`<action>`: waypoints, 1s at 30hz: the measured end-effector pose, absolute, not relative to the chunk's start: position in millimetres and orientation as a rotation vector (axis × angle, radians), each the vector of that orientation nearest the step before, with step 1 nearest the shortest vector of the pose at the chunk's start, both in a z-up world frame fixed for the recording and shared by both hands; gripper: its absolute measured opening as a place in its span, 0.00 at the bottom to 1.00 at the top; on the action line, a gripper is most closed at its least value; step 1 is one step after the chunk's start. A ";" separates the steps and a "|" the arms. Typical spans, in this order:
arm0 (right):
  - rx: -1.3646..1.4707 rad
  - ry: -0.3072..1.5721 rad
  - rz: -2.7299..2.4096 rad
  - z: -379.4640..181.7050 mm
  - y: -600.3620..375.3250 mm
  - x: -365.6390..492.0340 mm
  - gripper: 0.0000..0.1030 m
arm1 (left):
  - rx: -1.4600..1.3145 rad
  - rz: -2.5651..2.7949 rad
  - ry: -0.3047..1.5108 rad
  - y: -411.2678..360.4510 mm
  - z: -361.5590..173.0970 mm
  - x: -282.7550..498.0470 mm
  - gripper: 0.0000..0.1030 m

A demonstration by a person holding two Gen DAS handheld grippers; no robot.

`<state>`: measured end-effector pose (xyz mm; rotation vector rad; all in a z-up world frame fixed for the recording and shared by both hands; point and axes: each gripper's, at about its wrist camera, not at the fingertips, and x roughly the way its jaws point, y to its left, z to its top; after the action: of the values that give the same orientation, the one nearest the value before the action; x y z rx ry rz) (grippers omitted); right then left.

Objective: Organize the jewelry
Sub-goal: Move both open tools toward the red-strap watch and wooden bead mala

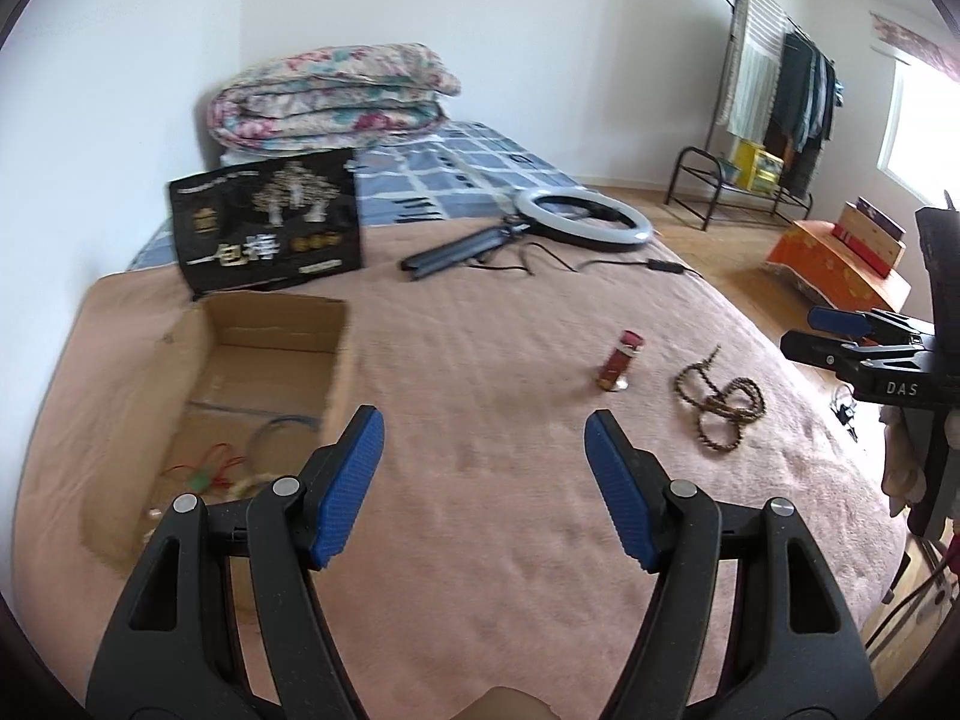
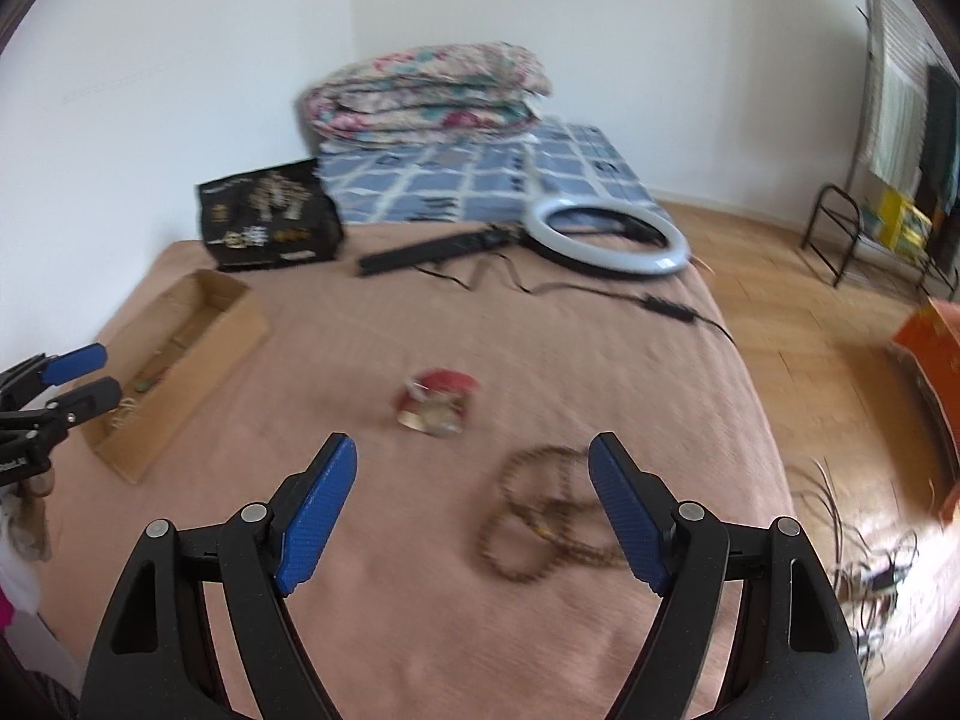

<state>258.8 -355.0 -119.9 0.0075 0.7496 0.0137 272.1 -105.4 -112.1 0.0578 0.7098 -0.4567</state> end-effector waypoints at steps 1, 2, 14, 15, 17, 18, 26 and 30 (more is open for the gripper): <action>0.015 0.756 0.003 -122.0 -362.5 258.3 0.77 | 0.061 -0.467 0.713 -112.1 -114.2 273.3 0.69; 0.023 0.764 -0.008 -124.9 -370.9 257.1 0.77 | 0.064 -0.476 0.716 -118.5 -115.9 274.8 0.69; 0.157 0.874 -0.022 -180.9 -436.0 261.0 0.77 | 0.076 -0.566 0.796 -187.1 -153.7 307.3 0.69; 0.159 0.878 -0.014 -184.2 -436.5 262.3 0.77 | 0.083 -0.575 0.803 -193.5 -158.0 310.8 0.69; 0.154 0.888 0.004 -191.4 -435.0 265.4 0.77 | 0.100 -0.581 0.811 -204.1 -164.6 315.6 0.69; 0.147 0.892 0.015 -194.3 -433.0 267.6 0.77 | 0.108 -0.586 0.815 -208.2 -167.6 318.0 0.69; 0.069 0.926 0.090 -211.8 -413.0 282.5 0.77 | 0.172 -0.615 0.839 -247.8 -188.8 341.4 0.69; 0.050 0.944 0.098 -219.6 -408.8 291.8 0.77 | 0.231 -0.626 0.841 -268.6 -197.7 352.6 0.69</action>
<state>291.8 -408.8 -219.6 0.0499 0.9438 0.0980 352.6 -268.6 -197.7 0.2308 0.8410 -0.6258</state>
